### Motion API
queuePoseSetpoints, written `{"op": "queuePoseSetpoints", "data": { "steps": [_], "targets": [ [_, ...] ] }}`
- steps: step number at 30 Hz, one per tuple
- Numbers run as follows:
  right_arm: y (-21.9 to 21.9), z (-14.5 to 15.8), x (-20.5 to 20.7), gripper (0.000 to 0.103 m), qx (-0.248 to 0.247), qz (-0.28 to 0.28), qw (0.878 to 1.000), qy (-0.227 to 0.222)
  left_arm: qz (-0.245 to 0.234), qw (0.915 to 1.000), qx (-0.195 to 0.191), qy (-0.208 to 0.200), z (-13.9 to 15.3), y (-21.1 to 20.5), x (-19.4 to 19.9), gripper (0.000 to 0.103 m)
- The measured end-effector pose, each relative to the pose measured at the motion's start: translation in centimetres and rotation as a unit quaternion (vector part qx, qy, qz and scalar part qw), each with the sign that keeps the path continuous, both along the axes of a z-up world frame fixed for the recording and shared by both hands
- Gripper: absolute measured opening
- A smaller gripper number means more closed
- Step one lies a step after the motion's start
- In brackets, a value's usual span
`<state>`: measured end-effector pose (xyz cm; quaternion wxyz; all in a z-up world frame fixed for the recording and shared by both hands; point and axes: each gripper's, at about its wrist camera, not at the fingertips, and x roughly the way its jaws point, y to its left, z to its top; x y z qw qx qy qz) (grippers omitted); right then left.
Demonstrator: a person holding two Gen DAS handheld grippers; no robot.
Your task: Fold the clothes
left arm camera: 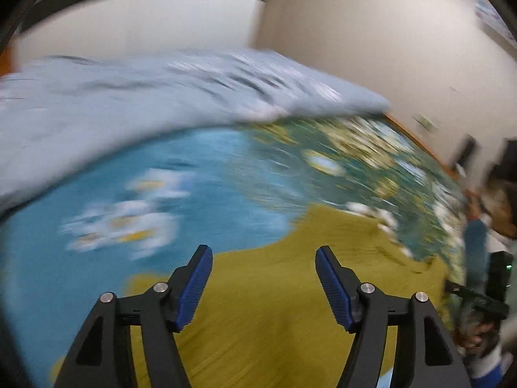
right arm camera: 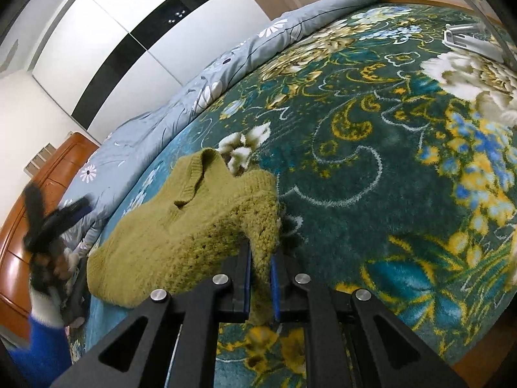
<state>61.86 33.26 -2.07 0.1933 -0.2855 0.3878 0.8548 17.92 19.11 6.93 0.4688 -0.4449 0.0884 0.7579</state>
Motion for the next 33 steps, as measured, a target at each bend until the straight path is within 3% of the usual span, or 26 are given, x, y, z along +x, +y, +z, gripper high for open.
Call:
{"op": "queuePoseSetpoints", "data": {
  "steps": [2, 6, 10, 15, 17, 18, 20, 22, 26, 30, 33],
  "targets": [
    [0.1, -0.2, 0.3, 0.011, -0.002, 0.002, 1.000, 0.001, -0.030, 0.9989, -0.019, -0.031, -1.9, 4.5, -0.9, 0.070],
    [0.4, -0.7, 0.7, 0.014, -0.015, 0.004, 1.000, 0.008, -0.071, 0.9941, -0.062, -0.055, -4.9, 10.3, -2.0, 0.070],
    [0.7, -0.9, 0.6, 0.014, -0.022, 0.009, 1.000, 0.015, -0.105, 0.9893, -0.083, -0.057, -6.6, 12.8, -1.9, 0.070],
    [1.2, -1.3, 0.1, 0.014, -0.028, 0.014, 0.999, 0.019, -0.146, 0.9858, -0.058, -0.059, -6.7, 13.2, -0.9, 0.068],
    [1.3, -1.5, -0.1, 0.014, -0.034, 0.014, 0.999, 0.022, -0.156, 0.9848, -0.065, -0.041, -6.7, 13.3, -0.2, 0.056],
    [1.4, -1.6, -0.1, 0.014, -0.036, 0.013, 0.999, 0.023, -0.156, 0.9847, -0.068, -0.035, -6.6, 13.3, 0.1, 0.043],
    [1.4, -1.4, -0.2, 0.014, -0.035, 0.012, 0.999, 0.023, -0.155, 0.9851, -0.056, -0.050, -6.4, 13.0, 0.3, 0.028],
    [1.1, -0.8, -0.2, 0.013, -0.025, 0.011, 0.999, 0.018, -0.151, 0.9866, -0.048, -0.040, -5.7, 12.8, 1.0, 0.020],
    [0.4, 1.6, -0.4, 0.010, 0.007, 0.005, 1.000, 0.017, -0.140, 0.9900, -0.019, -0.006, -3.0, 11.3, 2.5, 0.017],
    [-0.3, 6.5, -1.4, 0.010, 0.074, 0.011, 0.997, 0.022, -0.098, 0.9930, 0.060, 0.028, 2.7, 8.3, 2.8, 0.016],
    [-1.0, 11.4, -2.9, 0.010, 0.144, 0.018, 0.989, 0.023, -0.054, 0.9879, 0.126, 0.072, 8.4, 4.8, 2.9, 0.016]
  ]
}}
